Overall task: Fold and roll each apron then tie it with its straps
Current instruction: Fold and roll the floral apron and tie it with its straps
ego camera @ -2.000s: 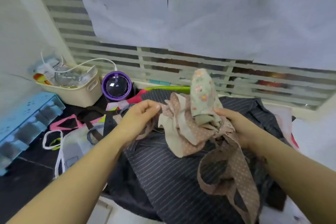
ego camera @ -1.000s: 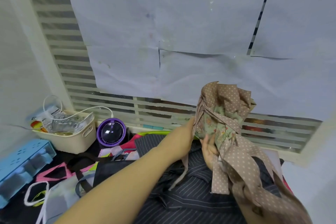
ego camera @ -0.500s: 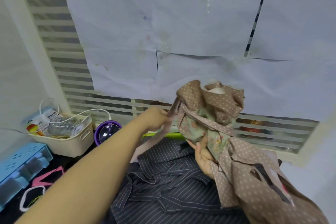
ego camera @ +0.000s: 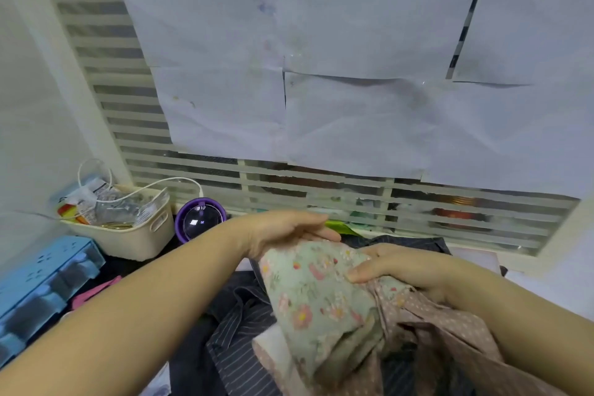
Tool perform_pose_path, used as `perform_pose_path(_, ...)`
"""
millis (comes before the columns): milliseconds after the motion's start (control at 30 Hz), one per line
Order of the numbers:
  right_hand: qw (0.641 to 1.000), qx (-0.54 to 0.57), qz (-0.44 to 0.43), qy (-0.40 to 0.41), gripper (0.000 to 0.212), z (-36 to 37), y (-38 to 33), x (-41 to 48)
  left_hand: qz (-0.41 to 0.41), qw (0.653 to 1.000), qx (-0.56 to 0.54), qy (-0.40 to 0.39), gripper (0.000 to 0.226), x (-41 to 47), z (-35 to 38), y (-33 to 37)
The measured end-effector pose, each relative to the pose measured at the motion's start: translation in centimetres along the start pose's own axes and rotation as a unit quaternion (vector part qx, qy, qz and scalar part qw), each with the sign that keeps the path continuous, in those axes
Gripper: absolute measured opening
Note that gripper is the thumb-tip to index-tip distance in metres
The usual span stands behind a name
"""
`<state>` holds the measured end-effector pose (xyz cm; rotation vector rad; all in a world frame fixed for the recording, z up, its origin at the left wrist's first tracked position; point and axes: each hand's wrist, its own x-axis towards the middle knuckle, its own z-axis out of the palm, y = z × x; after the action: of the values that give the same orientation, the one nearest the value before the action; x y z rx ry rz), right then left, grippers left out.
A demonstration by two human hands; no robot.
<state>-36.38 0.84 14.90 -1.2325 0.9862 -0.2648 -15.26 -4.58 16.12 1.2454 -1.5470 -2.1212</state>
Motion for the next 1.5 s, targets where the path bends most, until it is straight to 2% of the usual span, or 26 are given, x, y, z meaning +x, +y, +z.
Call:
perform_pose_path(100, 0.994, -0.074, 0.025, 0.078, 0.042, 0.4, 0.6, 1.1, 0.061, 0.995, -0.004, 0.083, 0.024, 1.3, 0.1, -0.3)
perform_pose_path(233, 0.987, -0.027, 0.029, 0.157, 0.027, -0.1, 1.7, 2.1, 0.159, 0.972, -0.008, 0.170, 0.011, 1.5, 0.5, -0.9)
perform_pose_path(300, 0.983, -0.030, 0.035, 0.177, 0.022, -0.1, 2.0, 2.4, 0.172, 0.958, 0.094, 0.208, 0.013, 1.1, 0.5, -0.9)
perform_pose_path(400, 0.978, -0.031, 0.043, 0.200, 0.025, -0.1, 3.0, 3.5, 0.159, 0.921, 0.301, 0.189, 0.021, 0.4, 2.1, -0.6)
perform_pose_path(500, 0.973, 0.027, -0.002, 0.228, 0.036, 0.1, 4.1, 4.8, 0.203, 0.863, 0.419, 0.195, 0.022, 0.3, 4.8, -1.0)
perform_pose_path(567, 0.960, 0.115, -0.002, 0.256, 0.025, 0.1, 4.3, 5.2, 0.251, 0.835, 0.439, 0.217, 0.020, 0.1, 6.2, -2.3)
perform_pose_path(700, 0.921, 0.176, -0.019, 0.347, 0.026, -0.9, 4.8, 5.3, 0.327, 0.840, 0.340, 0.267, 0.032, -0.3, 7.9, -5.1)
perform_pose_path(767, 0.903, 0.246, -0.049, 0.348, 0.018, -1.3, 4.3, 5.1, 0.338, 0.862, 0.250, 0.282, 0.040, -0.3, 8.3, -6.0)
perform_pose_path(867, 0.870, 0.340, -0.071, 0.350, 0.027, -1.5, 3.5, 4.9, 0.332, 0.886, 0.119, 0.299, 0.044, -0.3, 8.5, -6.8)
perform_pose_path(900, 0.866, 0.349, -0.078, 0.349, 0.030, -1.5, 3.4, 4.9, 0.319, 0.896, 0.062, 0.303, 0.040, -0.1, 8.5, -7.1)
perform_pose_path(967, 0.864, 0.360, -0.091, 0.340, 0.033, -1.3, 3.4, 4.9, 0.266, 0.913, -0.165, 0.261, 0.032, 0.4, 8.3, -7.3)
perform_pose_path(1033, 0.861, 0.380, -0.103, 0.321, 0.041, -1.1, 3.6, 5.0, 0.216, 0.886, -0.364, 0.188, 0.024, 0.9, 8.1, -7.5)
perform_pose_path(1100, 0.854, 0.411, -0.125, 0.292, 0.053, -1.1, 3.8, 4.9, 0.184, 0.866, -0.437, 0.160, 0.022, 1.0, 7.8, -8.0)
perform_pose_path(1167, 0.855, 0.422, -0.155, 0.257, 0.060, -1.3, 3.7, 4.8, 0.154, 0.849, -0.473, 0.181, 0.021, 1.6, 7.0, -9.1)
perform_pose_path(1267, 0.892, 0.354, -0.205, 0.191, 0.078, -0.9, 3.2, 4.1, 0.130, 0.878, -0.422, 0.183, 0.020, 2.2, 5.9, -10.0)
perform_pose_path(1333, 0.915, 0.316, -0.216, 0.129, 0.089, -0.6, 3.2, 3.8, 0.115, 0.898, -0.388, 0.176, 0.028, 1.3, 6.0, -8.7)
perform_pose_path(1400, 0.929, 0.298, -0.211, 0.064, 0.089, -0.4, 3.4, 3.4, 0.089, 0.906, -0.368, 0.187, 0.022, 2.0, 2.7, -10.2)
perform_pose_path(1433, 0.932, 0.295, -0.207, 0.032, 0.085, -0.5, 3.7, 3.2, 0.063, 0.912, -0.336, 0.227, 0.037, 3.9, 0.1, -13.0)
perform_pose_path(1467, 0.941, 0.276, -0.198, -0.004, 0.077, -0.2, 3.3, 2.4, 0.037, 0.924, -0.310, 0.222, 0.062, 9.3, -5.2, -19.0)
perform_pose_path(1500, 0.953, 0.238, -0.187, -0.029, 0.064, -0.1, 3.2, 1.8, 0.046, 0.948, -0.274, 0.155, 0.071, 12.8, -9.6, -22.4)
